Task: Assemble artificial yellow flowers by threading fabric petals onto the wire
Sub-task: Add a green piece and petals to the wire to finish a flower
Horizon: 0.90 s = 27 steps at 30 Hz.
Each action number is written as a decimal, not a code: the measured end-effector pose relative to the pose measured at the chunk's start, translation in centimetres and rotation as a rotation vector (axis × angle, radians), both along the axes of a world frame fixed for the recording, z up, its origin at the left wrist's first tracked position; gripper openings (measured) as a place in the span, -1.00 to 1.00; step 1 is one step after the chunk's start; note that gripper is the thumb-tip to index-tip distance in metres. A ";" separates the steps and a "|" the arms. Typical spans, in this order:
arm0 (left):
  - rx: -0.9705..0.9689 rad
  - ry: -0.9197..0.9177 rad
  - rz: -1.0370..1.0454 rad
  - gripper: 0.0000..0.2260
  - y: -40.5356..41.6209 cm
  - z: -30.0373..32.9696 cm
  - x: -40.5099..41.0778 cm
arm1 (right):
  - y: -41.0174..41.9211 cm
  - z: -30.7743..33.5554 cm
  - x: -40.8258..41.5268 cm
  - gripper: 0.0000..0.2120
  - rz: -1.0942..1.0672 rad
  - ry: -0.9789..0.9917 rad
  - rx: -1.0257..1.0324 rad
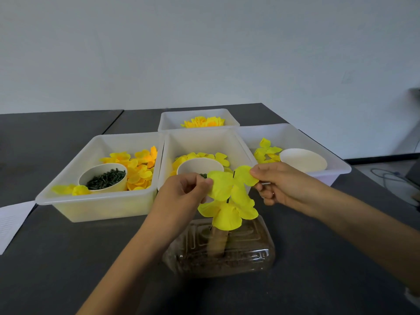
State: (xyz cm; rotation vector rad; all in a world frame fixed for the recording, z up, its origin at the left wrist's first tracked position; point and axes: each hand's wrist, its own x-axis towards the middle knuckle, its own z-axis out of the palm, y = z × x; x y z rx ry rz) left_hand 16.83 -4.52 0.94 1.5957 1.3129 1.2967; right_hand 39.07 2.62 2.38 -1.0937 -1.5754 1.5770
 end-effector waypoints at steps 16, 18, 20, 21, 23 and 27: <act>-0.116 0.439 0.039 -0.63 -1.9 -2.1 -1.5 | -2.0 -2.4 -0.8 -0.70 0.064 -0.468 0.135; -0.061 0.440 0.124 -0.68 -2.1 -2.0 -1.8 | -1.9 -2.2 -0.5 -0.71 0.079 -0.455 0.125; 0.011 0.367 0.224 -0.69 -2.3 -1.9 -1.8 | -1.5 -1.9 0.0 -0.70 0.049 -0.447 0.145; 0.056 0.314 0.250 -0.70 -2.4 -1.8 -1.8 | -1.1 -1.7 0.2 -0.70 0.012 -0.431 0.165; 0.155 0.256 0.252 -0.74 -2.4 -1.2 -1.4 | 0.1 -1.0 0.7 -0.72 -0.079 -0.375 0.202; 0.247 0.239 0.149 -0.84 -2.0 -0.4 0.3 | 3.4 1.5 1.5 -0.72 -0.193 -0.310 0.281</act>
